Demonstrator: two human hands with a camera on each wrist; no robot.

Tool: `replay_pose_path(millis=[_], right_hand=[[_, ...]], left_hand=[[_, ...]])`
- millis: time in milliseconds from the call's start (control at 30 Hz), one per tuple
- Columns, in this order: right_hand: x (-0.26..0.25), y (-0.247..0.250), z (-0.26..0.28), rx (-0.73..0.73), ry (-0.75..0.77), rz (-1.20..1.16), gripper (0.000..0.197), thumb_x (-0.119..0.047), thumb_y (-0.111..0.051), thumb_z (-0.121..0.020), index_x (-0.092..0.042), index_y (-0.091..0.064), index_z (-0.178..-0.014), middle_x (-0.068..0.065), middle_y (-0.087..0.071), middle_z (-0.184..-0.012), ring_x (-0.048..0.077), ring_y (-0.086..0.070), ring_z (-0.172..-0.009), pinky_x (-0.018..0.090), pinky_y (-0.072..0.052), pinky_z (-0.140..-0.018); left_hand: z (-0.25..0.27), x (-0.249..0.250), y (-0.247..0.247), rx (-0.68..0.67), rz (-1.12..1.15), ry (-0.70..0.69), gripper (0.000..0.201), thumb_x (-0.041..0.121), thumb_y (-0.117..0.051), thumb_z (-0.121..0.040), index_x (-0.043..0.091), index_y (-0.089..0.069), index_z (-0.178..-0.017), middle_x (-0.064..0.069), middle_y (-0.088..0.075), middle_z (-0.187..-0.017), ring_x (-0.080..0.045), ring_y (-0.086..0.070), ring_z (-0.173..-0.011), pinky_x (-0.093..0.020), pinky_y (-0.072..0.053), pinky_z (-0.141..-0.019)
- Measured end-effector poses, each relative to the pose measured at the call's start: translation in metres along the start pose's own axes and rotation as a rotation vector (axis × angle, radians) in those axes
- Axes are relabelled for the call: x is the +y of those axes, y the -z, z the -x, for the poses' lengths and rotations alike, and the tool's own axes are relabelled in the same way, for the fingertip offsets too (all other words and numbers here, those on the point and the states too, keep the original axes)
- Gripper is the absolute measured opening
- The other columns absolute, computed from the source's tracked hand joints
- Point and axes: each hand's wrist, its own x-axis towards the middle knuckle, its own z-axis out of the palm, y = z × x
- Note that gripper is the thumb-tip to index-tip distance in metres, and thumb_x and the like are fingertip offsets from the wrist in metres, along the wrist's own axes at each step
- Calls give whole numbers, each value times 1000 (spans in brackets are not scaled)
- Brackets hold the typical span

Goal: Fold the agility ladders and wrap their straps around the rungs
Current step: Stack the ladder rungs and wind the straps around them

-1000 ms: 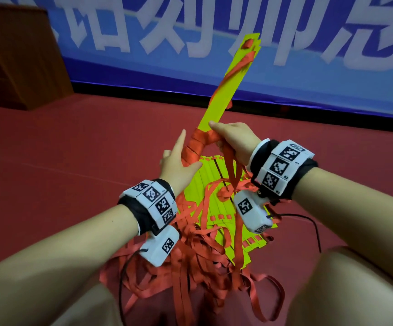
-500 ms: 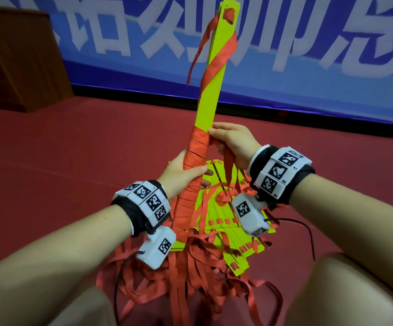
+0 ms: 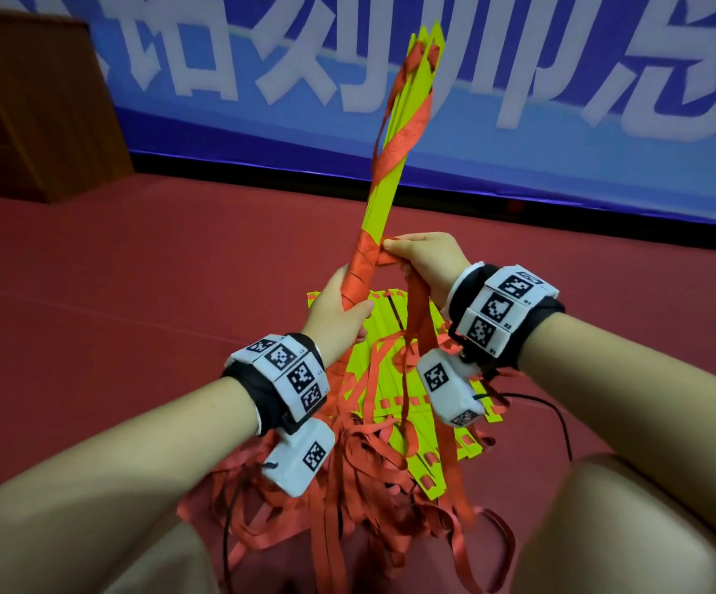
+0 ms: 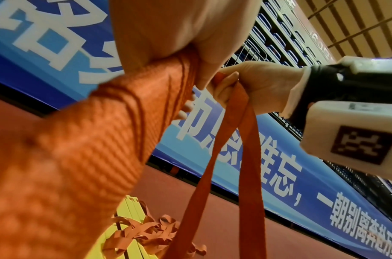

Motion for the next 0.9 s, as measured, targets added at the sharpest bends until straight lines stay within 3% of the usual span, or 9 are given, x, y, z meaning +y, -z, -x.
replay_pose_path(millis=[100,233,367,433,500,633,700,800,900], right_hand=[[-2,4,-1,-99,-55,126,24,-1,-56,-91,-11,-64,-71,3,-56,-49,8,-42,-36,18,-33,-40],[-1,9,-2,-186,-66,246,30,5,-48,-90,-11,-66,-72,16,-62,-76,8,-44,-37,19,-35,-42],[-3,7,-1,-134,-92,158,27,7,-43,-90,-5,-60,-73,5,-49,-47,5,-39,-30,16,-31,-36],[-7,6,-2,-84,-145,92,25,4,-46,-91,-8,-52,-70,6,-40,-47,6,-37,-27,14,-28,-35],[-8,7,-3,-63,-186,45,26,0,-49,-91,-10,-48,-67,3,-39,-42,8,-35,-28,19,-28,-41],[-8,10,-3,-41,-207,-14,24,-6,-52,-91,-10,-50,-67,-1,-39,-35,7,-33,-29,23,-26,-46],[-9,11,-1,-45,-202,-15,24,-10,-54,-92,-10,-50,-69,-3,-38,-33,7,-33,-29,23,-26,-45],[-11,9,4,-77,-185,-17,20,-16,-55,-94,-11,-52,-75,-5,-37,-33,6,-32,-29,18,-26,-39],[-13,6,7,-106,-152,14,15,-23,-55,-95,-9,-57,-92,-6,-35,-33,6,-31,-30,17,-25,-37]], left_hand=[[-2,0,4,27,45,39,43,9,-51,-97,24,-43,-136,-3,-51,-79,-15,-50,-54,-23,-50,-51],[-8,4,10,60,129,137,38,26,-44,-101,26,-44,-138,-4,-48,-81,-15,-48,-61,-26,-46,-51],[-4,12,12,54,147,167,45,20,-37,-99,33,-42,-142,-7,-52,-83,-19,-50,-69,-30,-45,-61],[0,13,11,42,97,152,50,20,-44,-96,29,-41,-145,-17,-62,-106,-24,-57,-78,-35,-47,-70],[3,11,10,50,63,140,54,31,-53,-86,32,-45,-140,-18,-61,-114,-24,-58,-82,-35,-47,-72],[1,5,11,49,-51,127,60,51,-60,-64,33,-57,-121,-10,-61,-116,-25,-61,-100,-41,-51,-92],[1,6,11,43,-88,117,50,46,-70,-72,23,-60,-115,-6,-64,-111,-22,-61,-100,-38,-50,-92],[-1,6,9,48,-63,79,16,19,-73,-84,20,-58,-92,4,-63,-87,-11,-59,-80,-27,-47,-74],[0,5,7,51,36,109,22,6,-69,-85,22,-55,-79,1,-58,-74,-16,-59,-69,-34,-57,-73]])
